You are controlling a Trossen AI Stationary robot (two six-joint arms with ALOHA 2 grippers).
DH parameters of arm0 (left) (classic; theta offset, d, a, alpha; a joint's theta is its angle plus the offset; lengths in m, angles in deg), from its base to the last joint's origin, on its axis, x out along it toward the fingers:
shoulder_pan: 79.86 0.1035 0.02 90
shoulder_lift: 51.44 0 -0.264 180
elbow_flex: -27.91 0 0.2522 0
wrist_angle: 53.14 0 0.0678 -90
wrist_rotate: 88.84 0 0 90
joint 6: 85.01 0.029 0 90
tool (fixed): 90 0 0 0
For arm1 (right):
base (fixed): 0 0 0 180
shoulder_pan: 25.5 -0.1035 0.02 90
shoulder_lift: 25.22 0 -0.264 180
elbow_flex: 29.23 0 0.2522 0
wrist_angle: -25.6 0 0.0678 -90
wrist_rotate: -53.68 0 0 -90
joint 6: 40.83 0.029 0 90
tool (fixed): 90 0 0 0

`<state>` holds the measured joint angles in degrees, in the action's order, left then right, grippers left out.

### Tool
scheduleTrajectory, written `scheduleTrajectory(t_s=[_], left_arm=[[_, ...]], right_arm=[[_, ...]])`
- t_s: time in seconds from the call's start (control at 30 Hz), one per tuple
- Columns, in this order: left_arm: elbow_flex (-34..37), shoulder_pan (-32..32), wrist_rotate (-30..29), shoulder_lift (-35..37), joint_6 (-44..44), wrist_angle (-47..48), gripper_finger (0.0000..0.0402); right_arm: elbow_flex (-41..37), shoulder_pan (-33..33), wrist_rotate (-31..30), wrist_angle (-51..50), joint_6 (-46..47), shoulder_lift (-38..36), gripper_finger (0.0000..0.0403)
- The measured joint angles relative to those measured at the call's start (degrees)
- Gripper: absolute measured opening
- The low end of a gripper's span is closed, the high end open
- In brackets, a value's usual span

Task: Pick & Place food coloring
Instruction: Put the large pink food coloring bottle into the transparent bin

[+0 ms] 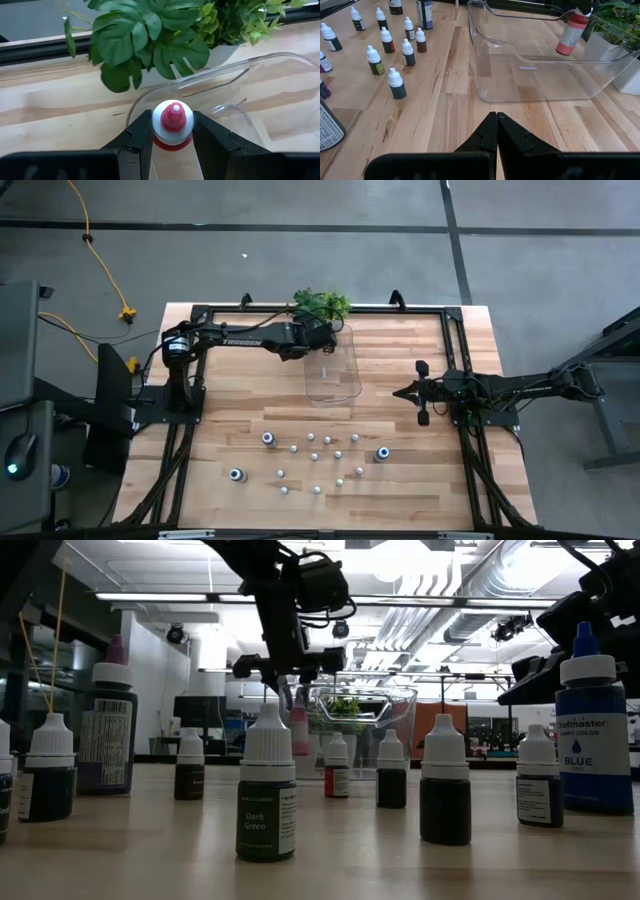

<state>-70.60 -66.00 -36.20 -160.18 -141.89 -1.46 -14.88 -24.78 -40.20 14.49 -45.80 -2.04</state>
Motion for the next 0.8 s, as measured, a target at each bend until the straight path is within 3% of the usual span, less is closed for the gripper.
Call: scheduleTrajectory(t_s=[0.57,0.8], left_arm=[[0.07,0.00,0.94,-2.24,1.66,-0.55,0.0113],[0.07,0.00,0.87,-2.24,4.19,-0.94,0.0158]], right_arm=[[0.01,0.01,-0.01,-0.02,0.00,0.00,0.0000],[-0.01,-0.01,0.00,-0.02,0.00,0.00,0.0000]])
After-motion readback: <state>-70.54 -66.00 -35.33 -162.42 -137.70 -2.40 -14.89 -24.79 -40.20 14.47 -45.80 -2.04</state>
